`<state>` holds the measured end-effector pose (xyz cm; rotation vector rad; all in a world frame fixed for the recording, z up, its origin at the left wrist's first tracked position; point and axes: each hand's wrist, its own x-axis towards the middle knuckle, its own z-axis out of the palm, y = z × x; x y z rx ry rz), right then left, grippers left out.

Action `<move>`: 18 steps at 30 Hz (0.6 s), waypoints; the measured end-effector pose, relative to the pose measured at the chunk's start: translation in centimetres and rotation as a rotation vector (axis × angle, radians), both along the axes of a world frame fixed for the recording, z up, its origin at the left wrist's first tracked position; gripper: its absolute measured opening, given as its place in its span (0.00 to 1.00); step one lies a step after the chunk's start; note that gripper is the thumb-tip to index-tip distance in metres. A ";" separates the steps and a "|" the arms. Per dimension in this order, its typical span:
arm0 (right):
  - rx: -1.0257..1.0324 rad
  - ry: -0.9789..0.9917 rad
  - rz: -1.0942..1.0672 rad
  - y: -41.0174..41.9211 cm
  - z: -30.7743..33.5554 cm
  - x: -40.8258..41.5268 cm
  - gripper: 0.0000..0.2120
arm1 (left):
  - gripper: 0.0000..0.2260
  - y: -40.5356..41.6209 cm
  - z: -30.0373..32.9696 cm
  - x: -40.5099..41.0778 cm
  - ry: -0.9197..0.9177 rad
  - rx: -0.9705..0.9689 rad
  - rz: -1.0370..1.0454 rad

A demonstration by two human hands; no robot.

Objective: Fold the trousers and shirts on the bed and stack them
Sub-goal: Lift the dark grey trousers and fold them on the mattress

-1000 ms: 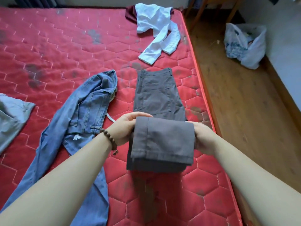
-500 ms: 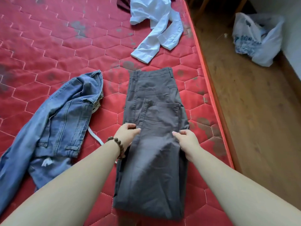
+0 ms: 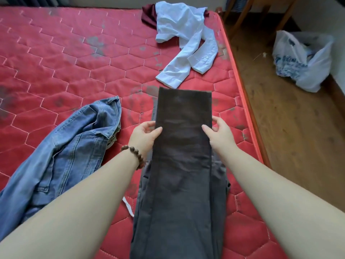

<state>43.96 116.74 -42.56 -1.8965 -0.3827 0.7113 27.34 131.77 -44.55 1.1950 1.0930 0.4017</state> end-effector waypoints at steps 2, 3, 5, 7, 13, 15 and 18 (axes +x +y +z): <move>-0.281 0.017 0.050 0.0 -1.6 -0.4 0.18 | 0.14 -0.4 -1.4 -0.9 0.215 -0.063 -0.086; -0.384 0.029 0.074 -0.3 -2.4 -0.8 0.20 | 0.14 -0.8 -2.1 -1.4 0.308 -0.075 -0.150; -0.482 -0.011 0.100 -1.0 -3.5 -1.5 0.19 | 0.14 -1.4 -3.0 -2.4 0.435 -0.007 -0.240; -0.500 -0.123 0.124 -1.3 -4.1 -1.8 0.12 | 0.09 -1.8 -3.0 -2.4 0.453 0.069 -0.264; -0.206 -0.189 -0.009 0.6 -3.1 -0.9 0.04 | 0.03 -1.2 -2.3 -0.9 0.286 0.258 -0.023; -0.256 -0.116 -0.017 1.1 -3.2 -0.4 0.06 | 0.08 -0.8 -2.5 -1.0 0.361 0.235 -0.040; -0.375 0.011 0.005 0.1 -4.4 -0.7 0.11 | 0.10 -0.5 -3.1 -1.9 0.410 0.003 -0.122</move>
